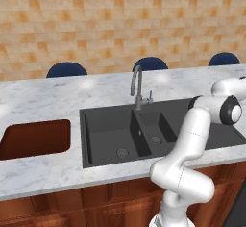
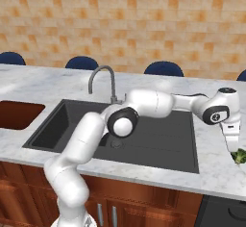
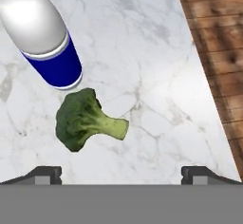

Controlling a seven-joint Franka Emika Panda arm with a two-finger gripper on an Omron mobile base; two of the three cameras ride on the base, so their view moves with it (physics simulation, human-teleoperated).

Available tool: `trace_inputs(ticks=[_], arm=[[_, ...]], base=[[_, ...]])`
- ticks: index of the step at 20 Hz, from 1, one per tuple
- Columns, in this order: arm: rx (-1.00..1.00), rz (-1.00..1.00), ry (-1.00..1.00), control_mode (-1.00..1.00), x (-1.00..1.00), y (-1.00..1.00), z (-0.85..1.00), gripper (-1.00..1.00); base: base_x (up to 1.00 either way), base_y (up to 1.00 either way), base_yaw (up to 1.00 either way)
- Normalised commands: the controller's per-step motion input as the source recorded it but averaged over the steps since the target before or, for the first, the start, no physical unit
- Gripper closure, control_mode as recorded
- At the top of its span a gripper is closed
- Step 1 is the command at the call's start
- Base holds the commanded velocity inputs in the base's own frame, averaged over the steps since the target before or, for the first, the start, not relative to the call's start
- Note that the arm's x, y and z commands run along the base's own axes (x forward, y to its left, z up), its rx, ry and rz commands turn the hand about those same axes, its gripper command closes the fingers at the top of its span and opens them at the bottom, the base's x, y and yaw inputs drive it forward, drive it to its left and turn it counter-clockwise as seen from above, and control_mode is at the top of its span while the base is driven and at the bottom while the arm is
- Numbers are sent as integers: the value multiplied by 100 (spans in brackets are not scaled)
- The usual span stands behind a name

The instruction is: Pick up all produce items and place them in the sink. Turn on the sink faucet to wash them. Then turn the sink off and put them in the tray.

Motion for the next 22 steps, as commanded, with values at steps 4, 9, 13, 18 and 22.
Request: trace_inputs(ticks=[4,9,13,18,22], arm=[[0,0,0,-100,15,-21,-8,-100],[0,0,0,-100,14,-21,-2,-100],[0,0,0,-100,12,-17,-12,-100],[0,0,0,-100,6,-3,-27,-100],[0,0,0,-100,3,-1,-20,-100]], base=[[0,0,0],[0,0,0],[0,0,0],[0,0,0],[0,0,0]])
